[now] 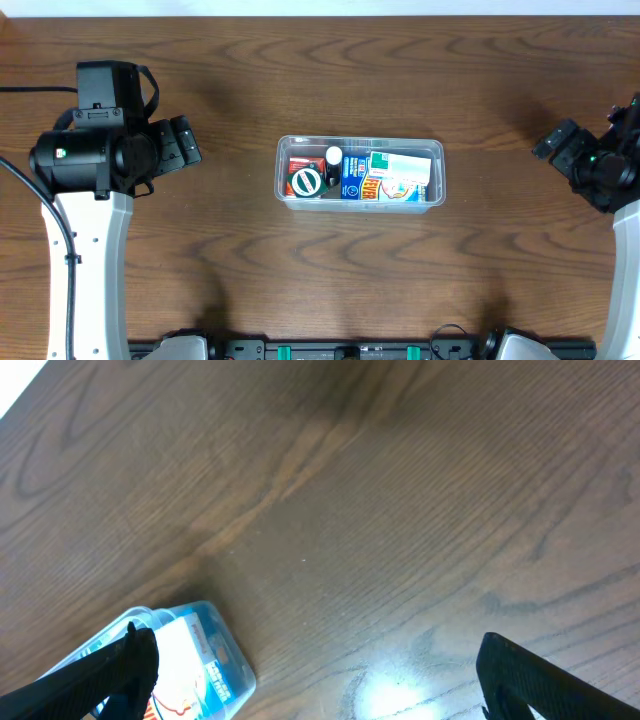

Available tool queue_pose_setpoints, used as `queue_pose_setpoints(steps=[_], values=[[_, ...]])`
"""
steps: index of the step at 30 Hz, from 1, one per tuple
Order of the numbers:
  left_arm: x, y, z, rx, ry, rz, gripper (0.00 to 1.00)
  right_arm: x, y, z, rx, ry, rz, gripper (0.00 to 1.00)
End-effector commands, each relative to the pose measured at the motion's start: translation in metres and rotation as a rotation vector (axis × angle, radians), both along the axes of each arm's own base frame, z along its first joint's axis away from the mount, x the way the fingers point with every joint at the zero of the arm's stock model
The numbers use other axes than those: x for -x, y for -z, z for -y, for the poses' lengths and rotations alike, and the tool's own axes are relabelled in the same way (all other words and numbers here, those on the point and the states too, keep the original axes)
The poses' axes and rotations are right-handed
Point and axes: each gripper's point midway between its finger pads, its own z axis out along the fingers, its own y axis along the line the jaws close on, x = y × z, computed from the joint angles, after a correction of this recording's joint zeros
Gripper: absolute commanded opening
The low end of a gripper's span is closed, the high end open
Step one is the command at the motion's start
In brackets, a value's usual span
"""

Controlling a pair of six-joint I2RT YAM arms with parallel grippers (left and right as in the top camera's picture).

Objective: Pack container

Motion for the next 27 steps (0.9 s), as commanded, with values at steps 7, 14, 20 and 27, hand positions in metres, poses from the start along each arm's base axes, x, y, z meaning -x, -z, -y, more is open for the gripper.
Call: queue_pose_setpoints(steps=[7, 14, 20, 27], values=[[-0.001, -0.006, -0.005, -0.024, -0.002, 0.010, 0.98, 0.000, -0.001, 0.000, -0.006, 0.008, 0.004, 0.99], [-0.001, -0.006, -0.005, -0.024, -0.002, 0.010, 0.98, 0.001, -0.004, 0.002, 0.011, 0.007, 0.007, 0.99], [-0.001, -0.006, -0.005, -0.024, -0.002, 0.010, 0.98, 0.034, -0.027, -0.004, 0.238, -0.082, -0.006, 0.99], [-0.001, -0.006, -0.005, -0.024, -0.002, 0.010, 0.98, 0.035, -0.053, -0.057, 0.533, -0.375, 0.262, 0.99]])
